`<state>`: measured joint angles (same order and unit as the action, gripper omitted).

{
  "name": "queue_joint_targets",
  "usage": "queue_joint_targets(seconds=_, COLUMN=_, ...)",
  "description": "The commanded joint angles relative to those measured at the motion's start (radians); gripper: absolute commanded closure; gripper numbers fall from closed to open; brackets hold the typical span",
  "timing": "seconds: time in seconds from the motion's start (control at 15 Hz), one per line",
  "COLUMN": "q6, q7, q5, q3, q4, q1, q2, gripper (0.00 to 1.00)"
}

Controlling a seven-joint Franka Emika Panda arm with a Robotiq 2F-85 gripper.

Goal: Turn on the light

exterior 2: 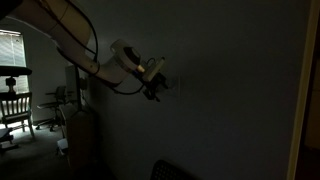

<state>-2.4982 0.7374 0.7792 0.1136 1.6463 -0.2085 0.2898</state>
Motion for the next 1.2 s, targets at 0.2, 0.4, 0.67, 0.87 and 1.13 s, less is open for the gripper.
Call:
queue_joint_targets(seconds=0.2, q6=-0.088, q7=0.023, q5=-0.009, q3=0.017, q4=0.040, q1=0.031, q2=-0.013, gripper=0.00)
queue_joint_targets(seconds=0.4, q6=-0.108, q7=0.032, q5=0.018, q3=0.012, q4=0.038, q1=0.026, q2=-0.015, gripper=0.00)
queue_joint_targets(seconds=0.67, q6=-0.095, q7=0.048, q5=0.053, q3=0.006, q4=0.023, q1=0.021, q2=-0.032, gripper=0.00)
queue_joint_targets(seconds=0.87, q6=-0.091, q7=0.065, q5=0.074, q3=0.006, q4=0.016, q1=0.021, q2=-0.045, gripper=0.00)
queue_joint_targets(seconds=1.13, q6=-0.120, q7=0.097, q5=0.109, q3=0.008, q4=-0.026, q1=0.023, q2=-0.063, gripper=0.00)
